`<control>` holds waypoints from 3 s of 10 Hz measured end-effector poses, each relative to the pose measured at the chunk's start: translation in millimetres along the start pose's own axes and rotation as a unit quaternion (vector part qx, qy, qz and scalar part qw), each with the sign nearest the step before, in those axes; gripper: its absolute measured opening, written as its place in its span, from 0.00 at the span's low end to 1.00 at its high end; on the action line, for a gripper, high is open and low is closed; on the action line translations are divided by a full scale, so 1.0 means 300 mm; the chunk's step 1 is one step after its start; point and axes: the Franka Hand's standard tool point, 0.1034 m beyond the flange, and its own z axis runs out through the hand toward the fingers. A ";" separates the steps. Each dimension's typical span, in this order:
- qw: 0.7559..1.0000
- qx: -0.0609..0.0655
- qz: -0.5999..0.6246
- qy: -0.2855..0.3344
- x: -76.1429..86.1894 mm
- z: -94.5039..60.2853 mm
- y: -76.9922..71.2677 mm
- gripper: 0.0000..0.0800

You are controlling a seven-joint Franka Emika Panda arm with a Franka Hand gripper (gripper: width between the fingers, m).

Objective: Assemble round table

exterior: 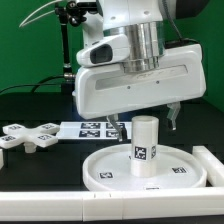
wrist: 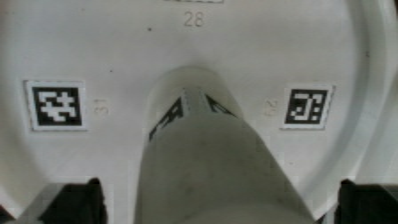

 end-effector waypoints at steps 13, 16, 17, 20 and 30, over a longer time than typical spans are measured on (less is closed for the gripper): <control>0.859 -0.035 -0.510 -0.040 0.002 0.006 -0.008 0.81; 0.816 -0.039 -0.574 -0.049 0.001 0.007 -0.013 0.81; 0.803 -0.039 -0.592 -0.051 0.001 0.007 -0.013 0.81; 0.762 -0.041 -0.644 -0.059 0.000 0.008 -0.016 0.81; 0.797 -0.042 -0.599 -0.060 -0.003 0.008 -0.013 0.51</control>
Offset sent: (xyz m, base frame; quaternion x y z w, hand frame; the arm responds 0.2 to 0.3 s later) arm 0.0086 -0.0004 0.0007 -0.0184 -0.0165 -0.3161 0.9484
